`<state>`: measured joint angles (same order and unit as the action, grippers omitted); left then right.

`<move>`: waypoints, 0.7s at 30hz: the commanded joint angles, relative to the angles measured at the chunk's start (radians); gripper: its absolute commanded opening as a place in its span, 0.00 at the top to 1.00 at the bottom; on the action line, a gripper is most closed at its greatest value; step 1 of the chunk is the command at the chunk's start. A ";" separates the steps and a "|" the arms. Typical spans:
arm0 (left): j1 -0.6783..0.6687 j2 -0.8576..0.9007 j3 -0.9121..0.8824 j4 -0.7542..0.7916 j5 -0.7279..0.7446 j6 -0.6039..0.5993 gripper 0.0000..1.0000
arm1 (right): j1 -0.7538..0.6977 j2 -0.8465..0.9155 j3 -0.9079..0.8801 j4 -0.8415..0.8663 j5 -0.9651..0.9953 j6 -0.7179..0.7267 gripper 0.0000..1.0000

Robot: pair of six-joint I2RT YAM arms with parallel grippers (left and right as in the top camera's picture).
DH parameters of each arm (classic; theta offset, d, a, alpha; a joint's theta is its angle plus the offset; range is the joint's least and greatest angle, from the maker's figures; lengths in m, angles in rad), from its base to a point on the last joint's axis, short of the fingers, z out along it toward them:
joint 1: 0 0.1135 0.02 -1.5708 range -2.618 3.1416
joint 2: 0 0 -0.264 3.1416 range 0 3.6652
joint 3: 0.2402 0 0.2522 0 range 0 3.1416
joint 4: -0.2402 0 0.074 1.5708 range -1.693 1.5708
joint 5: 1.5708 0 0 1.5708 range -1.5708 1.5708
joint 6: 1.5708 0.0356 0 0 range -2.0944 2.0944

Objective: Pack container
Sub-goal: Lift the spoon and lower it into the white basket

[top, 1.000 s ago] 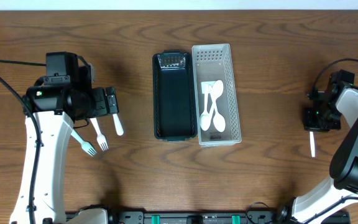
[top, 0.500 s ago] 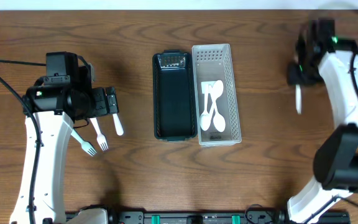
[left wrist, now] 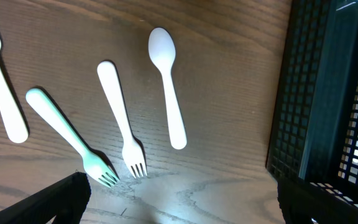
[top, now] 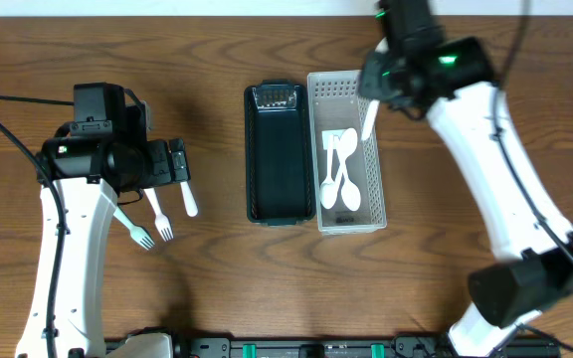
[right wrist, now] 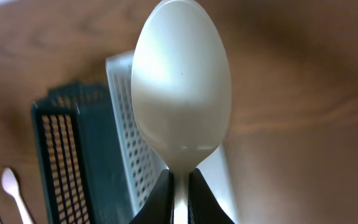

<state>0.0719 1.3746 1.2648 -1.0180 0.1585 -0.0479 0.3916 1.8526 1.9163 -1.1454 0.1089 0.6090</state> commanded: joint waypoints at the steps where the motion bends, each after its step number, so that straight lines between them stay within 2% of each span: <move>1: 0.005 0.002 0.016 -0.003 0.006 0.010 0.02 | 0.050 0.087 -0.008 -0.038 0.021 0.120 0.99; 7: 0.005 0.002 0.016 -0.004 0.006 0.010 0.02 | 0.091 0.232 -0.008 -0.126 -0.006 0.115 0.99; 14: 0.005 0.002 0.016 -0.020 0.006 0.010 0.02 | 0.108 0.323 -0.008 -0.135 -0.092 0.038 0.98; 17: 0.005 0.002 0.016 -0.019 0.006 0.010 0.02 | 0.107 0.326 -0.008 -0.138 -0.091 0.004 0.93; 19: 0.005 0.002 0.016 -0.019 0.006 0.010 0.02 | 0.106 0.326 -0.008 -0.137 -0.091 -0.006 0.85; 21: 0.005 0.002 0.016 -0.018 0.006 0.010 0.02 | 0.103 0.326 -0.008 -0.137 -0.091 -0.017 0.83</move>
<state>0.0719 1.3746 1.2648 -1.0325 0.1581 -0.0479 0.4866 2.1780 1.9076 -1.2812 0.0238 0.6300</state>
